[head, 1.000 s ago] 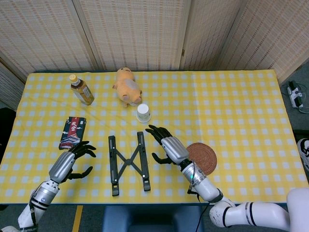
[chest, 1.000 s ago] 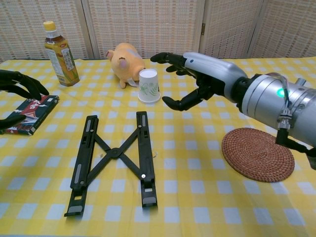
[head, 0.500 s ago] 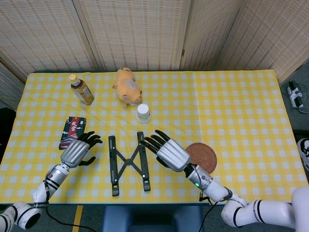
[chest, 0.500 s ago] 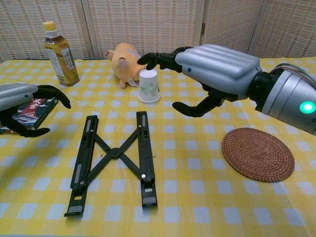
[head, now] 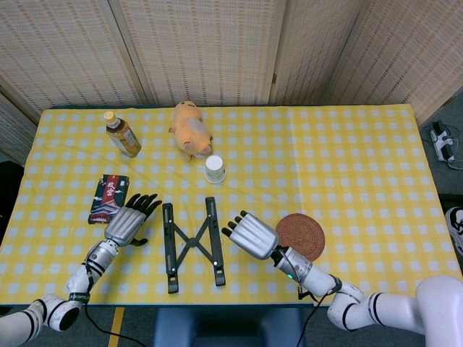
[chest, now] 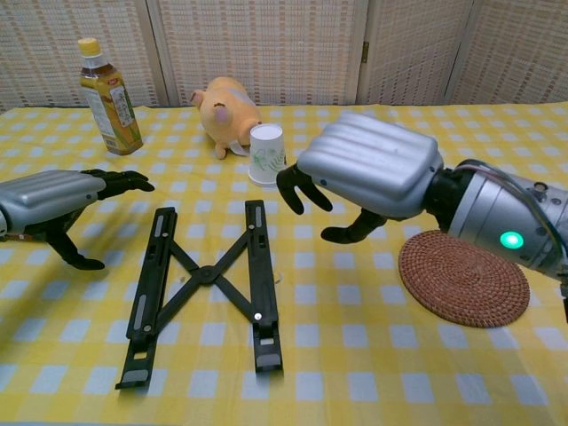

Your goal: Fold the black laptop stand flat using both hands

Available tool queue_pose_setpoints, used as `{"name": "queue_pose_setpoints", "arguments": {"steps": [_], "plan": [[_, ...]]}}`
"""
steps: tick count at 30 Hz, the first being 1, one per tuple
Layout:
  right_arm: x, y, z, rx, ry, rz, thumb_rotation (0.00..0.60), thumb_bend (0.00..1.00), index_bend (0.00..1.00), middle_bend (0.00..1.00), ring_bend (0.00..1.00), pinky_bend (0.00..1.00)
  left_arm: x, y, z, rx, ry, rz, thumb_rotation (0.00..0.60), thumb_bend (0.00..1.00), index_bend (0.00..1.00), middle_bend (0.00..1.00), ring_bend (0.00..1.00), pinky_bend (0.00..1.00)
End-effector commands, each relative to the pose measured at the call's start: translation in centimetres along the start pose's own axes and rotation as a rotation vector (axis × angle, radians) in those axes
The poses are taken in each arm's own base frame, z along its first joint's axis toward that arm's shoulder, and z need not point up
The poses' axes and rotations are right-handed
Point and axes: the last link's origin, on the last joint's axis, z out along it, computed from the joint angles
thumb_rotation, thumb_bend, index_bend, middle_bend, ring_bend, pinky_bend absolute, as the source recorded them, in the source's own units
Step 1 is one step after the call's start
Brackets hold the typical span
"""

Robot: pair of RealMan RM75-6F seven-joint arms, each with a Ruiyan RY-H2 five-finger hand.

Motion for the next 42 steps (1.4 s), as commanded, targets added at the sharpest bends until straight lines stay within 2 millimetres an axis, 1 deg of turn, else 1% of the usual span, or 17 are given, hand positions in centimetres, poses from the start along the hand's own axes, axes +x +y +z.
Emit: {"name": "queue_pose_setpoints", "arguments": {"steps": [1, 6, 12, 24, 42], "plan": [[-1.7, -1.3, 0.5, 0.033, -0.02, -0.035, 0.6, 0.24, 0.54, 0.66, 0.7, 0.7, -0.1, 0.5, 0.3, -0.007, 0.004, -0.023, 0.6, 0.21, 0.0, 0.0, 0.0, 0.02], [-2.9, -2.3, 0.9, 0.044, -0.028, -0.036, 0.6, 0.23, 0.54, 0.67, 0.7, 0.71, 0.1, 1.1, 0.9, -0.019, 0.013, -0.054, 0.6, 0.21, 0.0, 0.0, 0.0, 0.01], [-3.5, -2.9, 1.3, 0.05, -0.024, -0.044, 0.6, 0.23, 0.54, 0.68, 0.71, 0.71, 0.0, 1.6, 1.7, -0.02, 0.019, -0.071, 0.6, 0.21, 0.0, 0.0, 0.0, 0.01], [-5.1, -3.9, 1.9, 0.064, -0.035, -0.052, 0.6, 0.24, 0.54, 0.68, 0.7, 0.71, -0.3, 2.2, 2.3, -0.032, 0.009, -0.126, 0.6, 0.21, 0.0, 0.0, 0.0, 0.01], [-6.0, -5.2, 3.4, 0.089, 0.009, -0.084, 0.6, 0.24, 0.54, 0.68, 0.7, 0.71, -0.7, 2.5, 2.5, -0.039, -0.009, -0.201, 0.6, 0.21, 0.0, 0.0, 0.0, 0.01]]}}
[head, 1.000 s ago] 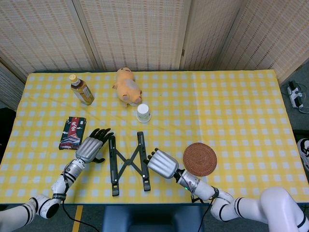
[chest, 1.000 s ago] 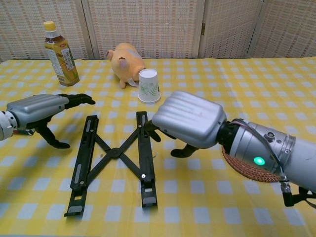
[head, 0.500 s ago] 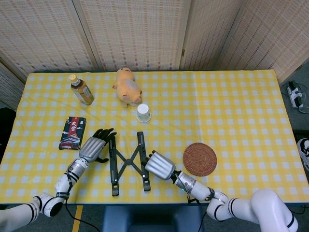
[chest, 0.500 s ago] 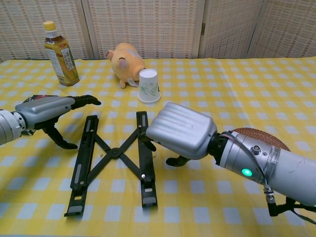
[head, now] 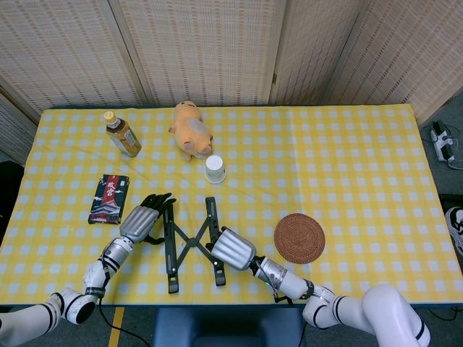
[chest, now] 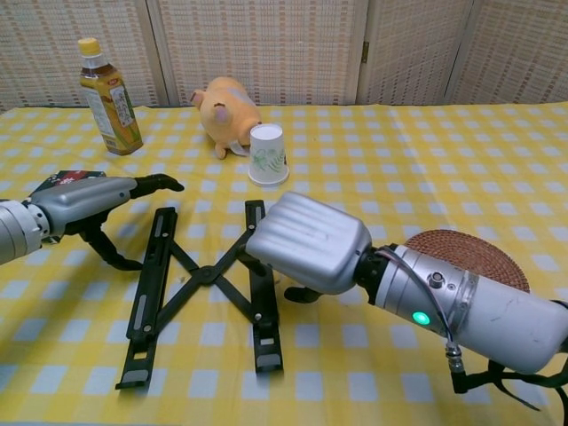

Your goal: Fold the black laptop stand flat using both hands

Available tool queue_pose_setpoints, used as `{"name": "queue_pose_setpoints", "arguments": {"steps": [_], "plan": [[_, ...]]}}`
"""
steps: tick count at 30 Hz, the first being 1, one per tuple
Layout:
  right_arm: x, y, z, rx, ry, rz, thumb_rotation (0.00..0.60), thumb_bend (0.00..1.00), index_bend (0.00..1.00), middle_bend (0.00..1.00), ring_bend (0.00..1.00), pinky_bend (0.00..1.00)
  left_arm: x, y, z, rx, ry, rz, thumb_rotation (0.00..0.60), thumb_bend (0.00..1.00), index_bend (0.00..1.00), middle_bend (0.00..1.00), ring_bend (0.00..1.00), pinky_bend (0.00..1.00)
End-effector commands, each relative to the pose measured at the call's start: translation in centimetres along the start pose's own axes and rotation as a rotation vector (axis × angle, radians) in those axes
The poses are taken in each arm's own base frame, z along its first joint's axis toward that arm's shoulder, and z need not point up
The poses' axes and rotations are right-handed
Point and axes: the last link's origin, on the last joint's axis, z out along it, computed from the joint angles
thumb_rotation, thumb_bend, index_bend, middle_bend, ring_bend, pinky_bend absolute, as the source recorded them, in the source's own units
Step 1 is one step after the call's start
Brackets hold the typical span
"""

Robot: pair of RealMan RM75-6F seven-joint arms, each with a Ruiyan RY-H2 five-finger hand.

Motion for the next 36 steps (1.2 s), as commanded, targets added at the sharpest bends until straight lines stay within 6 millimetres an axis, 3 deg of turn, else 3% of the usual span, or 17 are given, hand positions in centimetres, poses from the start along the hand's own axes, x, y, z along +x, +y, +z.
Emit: {"name": "queue_pose_setpoints", "arguments": {"steps": [1, 20, 36], "plan": [[0.0, -0.2, 0.3, 0.005, 0.011, -0.003, 0.6, 0.24, 0.54, 0.68, 0.7, 0.71, 0.0, 0.2, 0.0, -0.002, -0.006, -0.026, 0.6, 0.21, 0.0, 0.0, 0.0, 0.01], [-0.3, -1.0, 0.8, 0.023, 0.032, -0.018, 0.6, 0.23, 0.54, 0.68, 0.7, 0.71, -0.3, 0.5, 0.1, -0.018, -0.026, -0.107, 0.6, 0.21, 0.0, 0.0, 0.0, 0.01], [-0.2, -1.9, 1.0, 0.023, 0.06, -0.001, 0.6, 0.23, 0.54, 0.68, 0.7, 0.71, -0.4, 2.3, 0.0, -0.071, -0.039, -0.154, 0.6, 0.21, 0.0, 0.0, 0.0, 0.01]]}}
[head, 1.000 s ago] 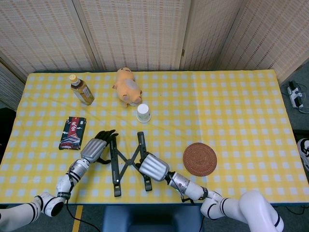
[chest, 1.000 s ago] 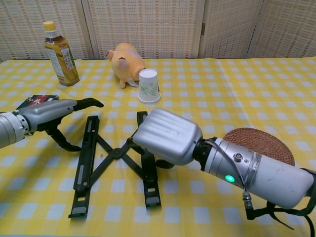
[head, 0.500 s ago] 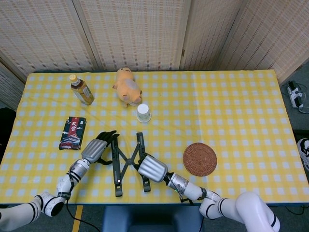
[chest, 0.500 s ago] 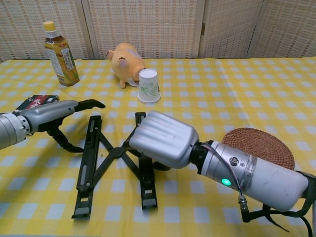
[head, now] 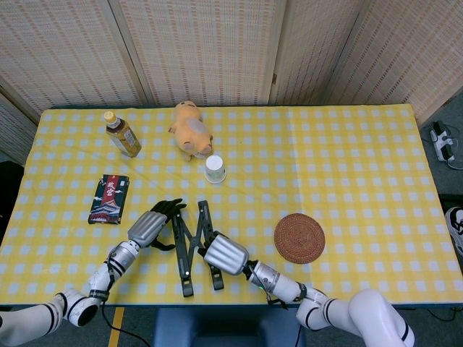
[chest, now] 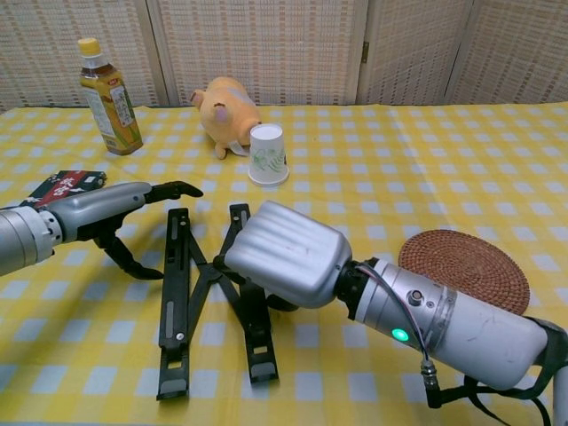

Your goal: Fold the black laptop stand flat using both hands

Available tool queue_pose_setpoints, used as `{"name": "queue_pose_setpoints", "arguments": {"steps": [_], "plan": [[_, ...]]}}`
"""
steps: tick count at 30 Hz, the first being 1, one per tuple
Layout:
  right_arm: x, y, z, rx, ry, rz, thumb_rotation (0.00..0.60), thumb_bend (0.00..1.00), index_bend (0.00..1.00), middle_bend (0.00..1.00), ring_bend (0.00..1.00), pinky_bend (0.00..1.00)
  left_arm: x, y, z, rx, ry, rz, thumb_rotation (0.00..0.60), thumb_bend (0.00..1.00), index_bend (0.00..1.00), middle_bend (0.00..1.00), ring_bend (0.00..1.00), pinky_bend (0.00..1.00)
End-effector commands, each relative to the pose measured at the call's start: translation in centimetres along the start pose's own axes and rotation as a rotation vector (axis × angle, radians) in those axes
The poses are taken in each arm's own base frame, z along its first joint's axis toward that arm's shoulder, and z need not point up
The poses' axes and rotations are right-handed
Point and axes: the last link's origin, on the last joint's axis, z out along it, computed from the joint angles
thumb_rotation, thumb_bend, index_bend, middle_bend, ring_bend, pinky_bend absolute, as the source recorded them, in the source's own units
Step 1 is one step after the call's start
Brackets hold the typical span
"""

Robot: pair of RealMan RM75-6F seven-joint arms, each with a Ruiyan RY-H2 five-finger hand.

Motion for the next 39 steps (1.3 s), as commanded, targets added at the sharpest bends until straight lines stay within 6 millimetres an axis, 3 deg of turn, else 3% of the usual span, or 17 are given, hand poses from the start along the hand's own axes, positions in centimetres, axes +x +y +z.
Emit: {"name": "queue_pose_setpoints", "arguments": {"steps": [1, 21, 26, 30, 35, 39], "plan": [[0.0, -0.2, 0.0, 0.003, 0.004, 0.003, 0.6, 0.23, 0.54, 0.68, 0.7, 0.71, -0.1, 0.2, 0.0, -0.004, -0.004, 0.0, 0.6, 0.21, 0.0, 0.0, 0.0, 0.01], [0.4, -1.2, 0.3, 0.037, 0.019, 0.006, 0.6, 0.23, 0.54, 0.68, 0.7, 0.71, -0.7, 1.3, 0.1, -0.036, -0.025, 0.01, 0.6, 0.21, 0.0, 0.0, 0.0, 0.01], [0.7, -0.9, 0.3, 0.036, 0.028, 0.016, 0.6, 0.23, 0.54, 0.68, 0.7, 0.71, -0.2, 1.2, -0.1, -0.037, -0.007, 0.003, 0.6, 0.21, 0.0, 0.0, 0.0, 0.01], [2.0, 0.4, 0.0, 0.042, 0.062, 0.013, 0.6, 0.23, 0.54, 0.64, 0.67, 0.7, 1.1, 0.5, -0.8, -0.021, 0.043, -0.003, 0.6, 0.21, 0.0, 0.0, 0.0, 0.01], [3.9, 2.0, 0.3, 0.102, 0.022, 0.021, 0.6, 0.23, 0.37, 0.5, 0.56, 0.63, 2.7, -0.6, -2.2, 0.008, 0.095, -0.015, 0.6, 0.21, 0.0, 0.0, 0.0, 0.01], [5.2, 3.2, 0.7, 0.184, -0.096, -0.018, 0.6, 0.23, 0.11, 0.31, 0.39, 0.41, 3.7, -1.2, -3.4, 0.029, 0.127, -0.018, 0.6, 0.21, 0.0, 0.0, 0.0, 0.01]]}}
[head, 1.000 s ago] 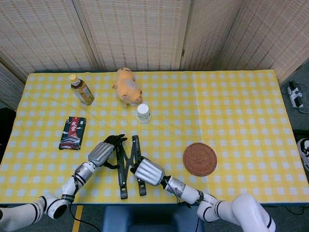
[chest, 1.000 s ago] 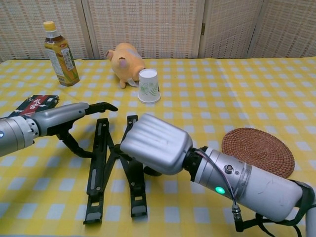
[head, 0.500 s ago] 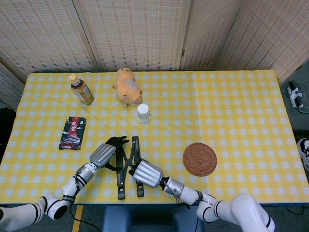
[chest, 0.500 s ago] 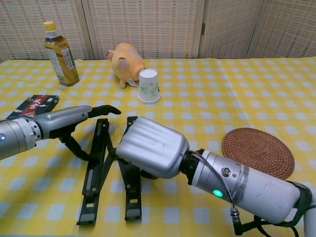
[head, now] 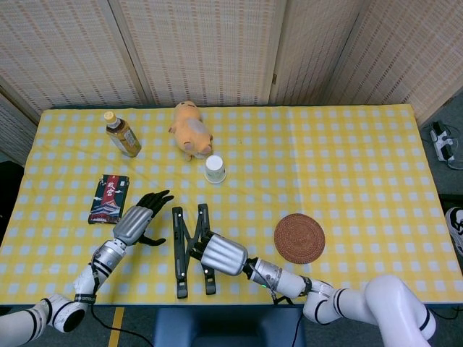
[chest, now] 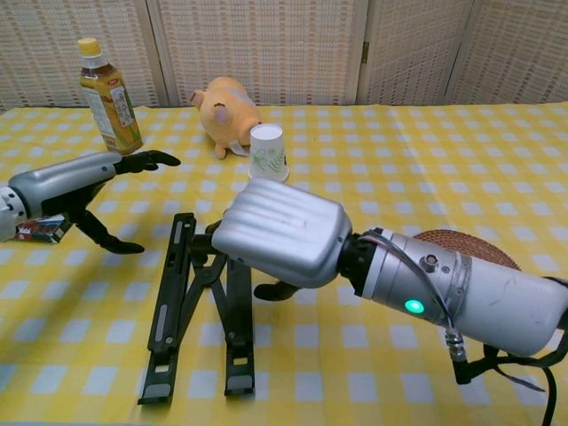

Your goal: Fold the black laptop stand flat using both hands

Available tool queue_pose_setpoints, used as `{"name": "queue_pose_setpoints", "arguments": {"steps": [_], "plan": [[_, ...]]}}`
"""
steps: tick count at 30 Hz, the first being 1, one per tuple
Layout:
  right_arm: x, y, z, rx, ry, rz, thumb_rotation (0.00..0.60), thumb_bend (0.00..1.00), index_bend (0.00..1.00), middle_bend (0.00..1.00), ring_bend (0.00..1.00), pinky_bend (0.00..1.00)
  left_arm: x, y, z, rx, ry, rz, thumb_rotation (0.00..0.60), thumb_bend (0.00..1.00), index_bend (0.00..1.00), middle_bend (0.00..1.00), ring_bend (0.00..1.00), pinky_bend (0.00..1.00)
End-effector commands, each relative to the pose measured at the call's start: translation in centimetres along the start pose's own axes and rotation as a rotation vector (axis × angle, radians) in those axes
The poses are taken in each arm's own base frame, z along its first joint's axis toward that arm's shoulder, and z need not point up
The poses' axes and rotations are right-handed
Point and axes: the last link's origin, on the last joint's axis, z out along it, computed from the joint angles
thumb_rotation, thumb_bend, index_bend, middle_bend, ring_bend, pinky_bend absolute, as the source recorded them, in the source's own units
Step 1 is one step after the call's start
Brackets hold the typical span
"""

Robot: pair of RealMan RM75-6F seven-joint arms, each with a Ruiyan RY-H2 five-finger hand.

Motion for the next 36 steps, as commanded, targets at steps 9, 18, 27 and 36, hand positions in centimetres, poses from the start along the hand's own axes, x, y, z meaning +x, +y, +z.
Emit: {"name": "queue_pose_setpoints", "arguments": {"steps": [9, 18, 27, 36], "plan": [[3.4, 2.4, 2.6, 0.201, -0.278, -0.176, 0.6, 0.23, 0.0, 0.0, 0.11, 0.09, 0.9, -0.8, -1.7, 0.032, 0.018, -0.013, 0.6, 0.21, 0.0, 0.0, 0.0, 0.0], [3.1, 0.9, 4.6, 0.296, -0.333, -0.253, 0.6, 0.23, 0.0, 0.0, 0.07, 0.06, 1.1, -1.5, -2.0, 0.055, 0.024, -0.032, 0.6, 0.21, 0.0, 0.0, 0.0, 0.0], [2.2, -0.5, 6.2, 0.338, -0.36, -0.276, 0.6, 0.23, 0.0, 0.0, 0.06, 0.06, 1.1, -2.3, -2.4, 0.075, 0.028, -0.052, 0.6, 0.21, 0.0, 0.0, 0.0, 0.0], [1.5, -1.0, 7.0, 0.351, -0.38, -0.287, 0.6, 0.23, 0.0, 0.01, 0.07, 0.06, 1.1, -3.2, -2.9, 0.094, 0.033, -0.07, 0.6, 0.21, 0.0, 0.0, 0.0, 0.0]]}}
